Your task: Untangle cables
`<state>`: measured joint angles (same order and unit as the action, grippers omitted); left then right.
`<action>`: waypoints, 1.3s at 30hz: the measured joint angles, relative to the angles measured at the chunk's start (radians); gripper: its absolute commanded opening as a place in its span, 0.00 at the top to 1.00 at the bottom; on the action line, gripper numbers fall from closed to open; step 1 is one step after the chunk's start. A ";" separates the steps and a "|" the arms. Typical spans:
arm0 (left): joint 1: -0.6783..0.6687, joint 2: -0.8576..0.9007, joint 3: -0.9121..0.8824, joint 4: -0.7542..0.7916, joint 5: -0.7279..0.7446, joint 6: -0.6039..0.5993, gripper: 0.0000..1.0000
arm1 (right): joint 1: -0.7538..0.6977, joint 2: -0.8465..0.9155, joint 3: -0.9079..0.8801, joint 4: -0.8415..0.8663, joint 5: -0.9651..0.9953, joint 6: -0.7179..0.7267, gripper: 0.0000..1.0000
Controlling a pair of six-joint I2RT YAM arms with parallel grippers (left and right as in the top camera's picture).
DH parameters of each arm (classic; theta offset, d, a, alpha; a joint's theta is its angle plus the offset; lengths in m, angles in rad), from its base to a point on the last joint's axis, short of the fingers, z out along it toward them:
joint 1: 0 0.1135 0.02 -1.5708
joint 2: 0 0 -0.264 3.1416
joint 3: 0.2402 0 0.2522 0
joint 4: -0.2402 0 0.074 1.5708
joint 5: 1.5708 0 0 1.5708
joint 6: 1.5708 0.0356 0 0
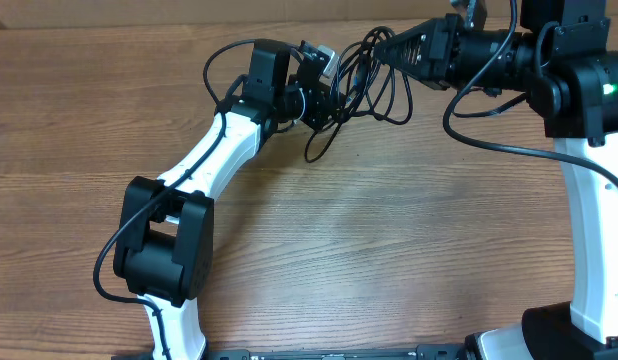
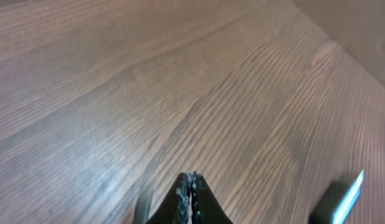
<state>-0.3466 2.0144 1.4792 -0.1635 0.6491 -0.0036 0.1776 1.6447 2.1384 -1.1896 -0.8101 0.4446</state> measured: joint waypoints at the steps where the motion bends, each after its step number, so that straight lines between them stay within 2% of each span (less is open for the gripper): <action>1: 0.001 0.000 0.000 -0.011 -0.006 0.003 0.96 | 0.000 0.000 0.000 -0.001 0.008 0.000 0.96; 7: 0.022 0.000 0.000 -0.084 -0.056 0.011 0.96 | 0.000 0.000 0.000 -0.003 0.071 0.000 0.96; 14: 0.109 0.000 0.000 -0.217 -0.113 0.040 0.96 | -0.002 0.000 0.000 -0.054 0.218 0.000 0.96; 15: 0.123 0.000 0.000 -0.230 -0.116 0.040 0.92 | -0.002 0.000 0.000 -0.062 0.240 0.000 0.96; 17: 0.146 0.000 0.000 -0.240 -0.114 0.045 0.66 | -0.005 0.000 0.000 -0.068 0.271 0.000 0.96; 19: 0.171 0.000 0.000 -0.241 -0.102 0.054 0.33 | -0.007 0.000 0.000 -0.067 0.293 0.000 0.96; 22: 0.192 0.000 0.000 -0.241 -0.036 0.071 0.00 | -0.007 0.000 0.000 -0.067 0.311 -0.001 0.96; 33: 0.196 0.000 0.000 -0.242 0.415 0.244 0.00 | -0.007 0.000 0.000 -0.064 0.352 0.000 0.96; 39: 0.192 -0.001 0.000 -0.303 0.547 0.338 0.00 | -0.007 0.000 0.000 -0.064 0.388 -0.001 0.96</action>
<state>-0.1543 2.0132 1.4796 -0.4664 1.1965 0.3340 0.1707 1.6447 2.1384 -1.2537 -0.4217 0.4438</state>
